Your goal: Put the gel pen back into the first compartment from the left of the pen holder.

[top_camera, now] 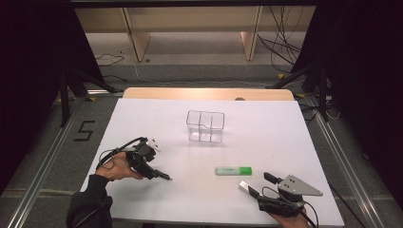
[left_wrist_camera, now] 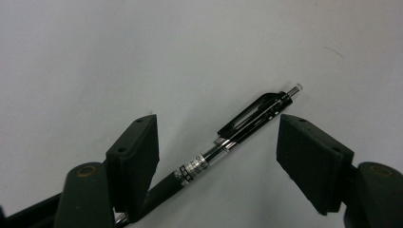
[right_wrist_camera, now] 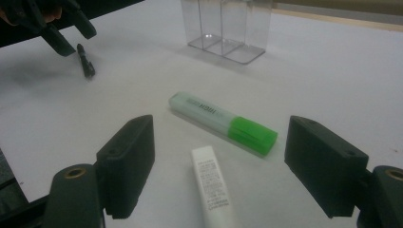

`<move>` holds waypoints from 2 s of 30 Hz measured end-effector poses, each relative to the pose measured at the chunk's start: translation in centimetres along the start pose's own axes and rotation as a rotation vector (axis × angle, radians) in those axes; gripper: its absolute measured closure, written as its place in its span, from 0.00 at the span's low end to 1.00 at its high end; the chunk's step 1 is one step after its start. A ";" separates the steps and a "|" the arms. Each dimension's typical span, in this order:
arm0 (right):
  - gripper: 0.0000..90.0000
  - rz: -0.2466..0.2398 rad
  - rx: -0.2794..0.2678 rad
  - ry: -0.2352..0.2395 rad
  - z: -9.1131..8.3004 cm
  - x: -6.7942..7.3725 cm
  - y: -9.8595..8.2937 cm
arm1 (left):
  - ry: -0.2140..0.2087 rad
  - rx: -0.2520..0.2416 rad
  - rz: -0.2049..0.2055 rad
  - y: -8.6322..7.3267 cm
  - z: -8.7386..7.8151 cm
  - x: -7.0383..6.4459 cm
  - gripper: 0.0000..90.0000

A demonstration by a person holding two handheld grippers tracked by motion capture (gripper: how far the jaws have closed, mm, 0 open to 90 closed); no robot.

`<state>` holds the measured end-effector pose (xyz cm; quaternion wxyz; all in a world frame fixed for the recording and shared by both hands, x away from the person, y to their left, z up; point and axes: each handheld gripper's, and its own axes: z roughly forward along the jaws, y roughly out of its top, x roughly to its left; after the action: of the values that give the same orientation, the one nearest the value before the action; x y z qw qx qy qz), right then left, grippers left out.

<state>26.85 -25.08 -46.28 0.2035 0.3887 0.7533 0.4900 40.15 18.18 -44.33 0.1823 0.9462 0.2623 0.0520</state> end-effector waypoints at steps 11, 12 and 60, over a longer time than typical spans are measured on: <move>0.29 0.000 0.003 0.000 0.0 -0.1 0.0 | 0.011 0.086 0.047 -0.4 1.2 0.0 0.46; 0.29 -0.001 0.005 0.001 0.0 0.0 0.0 | 0.012 0.095 0.046 -0.5 1.3 0.0 0.47; 0.30 0.001 0.017 0.009 0.1 0.0 0.0 | -0.100 0.085 0.123 0.7 0.8 -0.5 0.89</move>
<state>26.91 -25.02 -46.32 0.1967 0.3885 0.7582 0.4853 40.22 17.16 -44.81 0.1511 0.9688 0.1963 0.0046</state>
